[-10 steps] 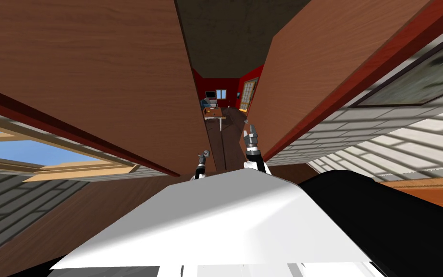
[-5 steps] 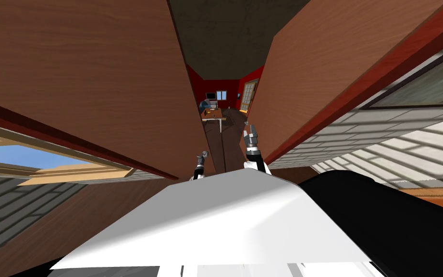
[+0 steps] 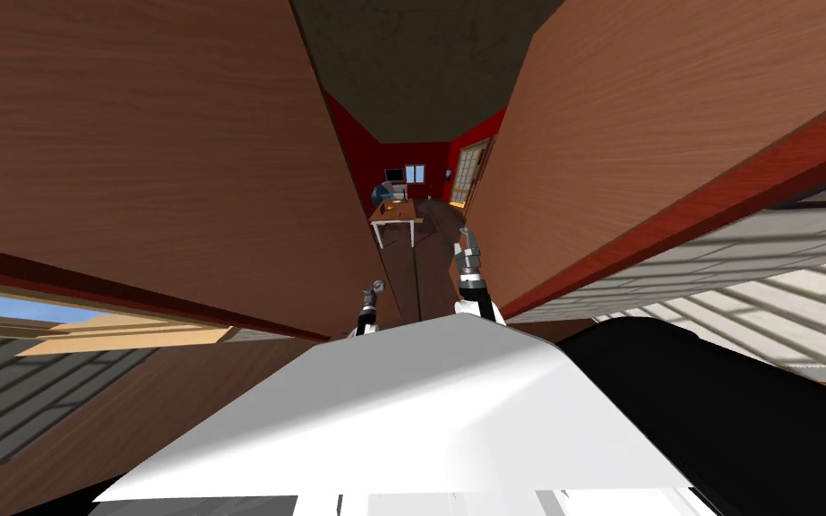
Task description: Push the door open
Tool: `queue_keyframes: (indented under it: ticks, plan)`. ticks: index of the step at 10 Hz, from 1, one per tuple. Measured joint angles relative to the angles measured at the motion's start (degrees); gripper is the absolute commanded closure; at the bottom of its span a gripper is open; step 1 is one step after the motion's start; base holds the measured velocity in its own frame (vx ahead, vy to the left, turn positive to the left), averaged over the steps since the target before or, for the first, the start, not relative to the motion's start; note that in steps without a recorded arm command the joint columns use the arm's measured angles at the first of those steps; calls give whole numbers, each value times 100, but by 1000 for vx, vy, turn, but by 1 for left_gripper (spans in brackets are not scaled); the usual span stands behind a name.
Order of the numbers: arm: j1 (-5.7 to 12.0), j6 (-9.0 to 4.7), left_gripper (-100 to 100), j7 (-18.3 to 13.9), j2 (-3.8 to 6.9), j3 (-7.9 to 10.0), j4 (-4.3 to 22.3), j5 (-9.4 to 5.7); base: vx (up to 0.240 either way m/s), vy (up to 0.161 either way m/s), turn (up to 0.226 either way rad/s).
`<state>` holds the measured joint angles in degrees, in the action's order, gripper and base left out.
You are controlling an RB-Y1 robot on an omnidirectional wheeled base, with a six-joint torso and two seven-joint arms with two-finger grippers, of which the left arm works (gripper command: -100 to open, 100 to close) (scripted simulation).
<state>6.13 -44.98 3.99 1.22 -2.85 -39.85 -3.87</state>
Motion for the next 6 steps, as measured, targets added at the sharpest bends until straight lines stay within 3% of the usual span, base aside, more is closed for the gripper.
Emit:
queue_keyframes:
  ticks: [2,3,5,6]
  plan:
    - [54,39,100,29,60,140,104,-76,171,-88,97]
    - [-68,48,100,52,72,173,-10,-90,173,-101,82]
    - [-81,79,100,105,99,309,-51,-158,162,-94,64]
    - [-13,48,100,136,99,391,32,-199,150,-107,62]
